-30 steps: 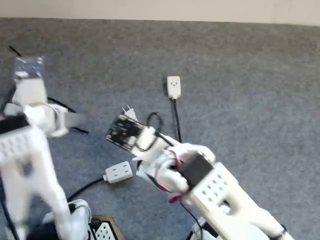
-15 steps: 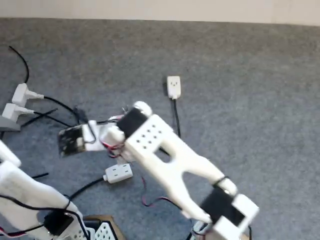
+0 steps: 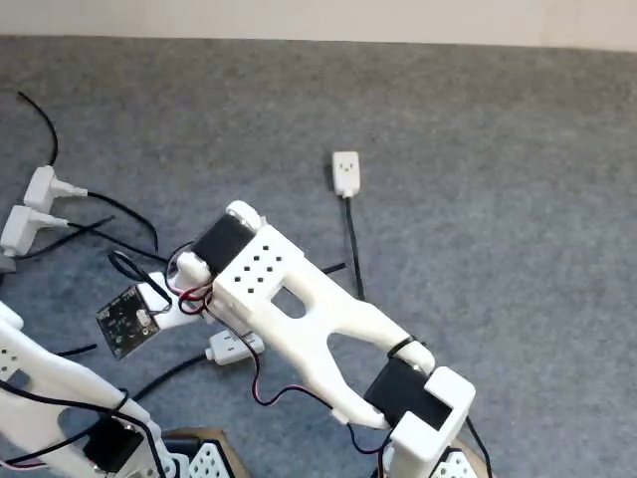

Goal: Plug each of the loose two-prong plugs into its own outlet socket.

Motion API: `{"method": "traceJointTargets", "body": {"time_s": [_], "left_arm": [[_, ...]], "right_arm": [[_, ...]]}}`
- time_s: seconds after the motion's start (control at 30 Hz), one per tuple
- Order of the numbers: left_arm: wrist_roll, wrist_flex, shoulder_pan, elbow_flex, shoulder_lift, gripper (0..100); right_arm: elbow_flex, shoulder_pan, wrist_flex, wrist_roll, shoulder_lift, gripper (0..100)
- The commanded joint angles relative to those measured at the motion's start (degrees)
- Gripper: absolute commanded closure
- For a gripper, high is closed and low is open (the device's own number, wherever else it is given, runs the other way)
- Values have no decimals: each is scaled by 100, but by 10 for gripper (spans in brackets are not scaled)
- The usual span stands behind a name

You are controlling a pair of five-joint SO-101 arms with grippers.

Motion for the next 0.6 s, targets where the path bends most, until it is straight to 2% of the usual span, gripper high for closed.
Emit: {"method": "traceJointTargets", "body": {"time_s": [0.0,0.1,0.4,0.57], "left_arm": [[-44,35,-40,-215,-84,562],[-53,35,-40,-215,-75,562],[-53,35,-31,-207,-57,562],[-53,35,-40,-198,-57,562]], "right_arm": [[321,-75,-620,53,-110,991],[708,-127,-971,79,-119,991],[910,-180,-998,114,-119,991],[927,-163,-822,598,-101,991]]}}
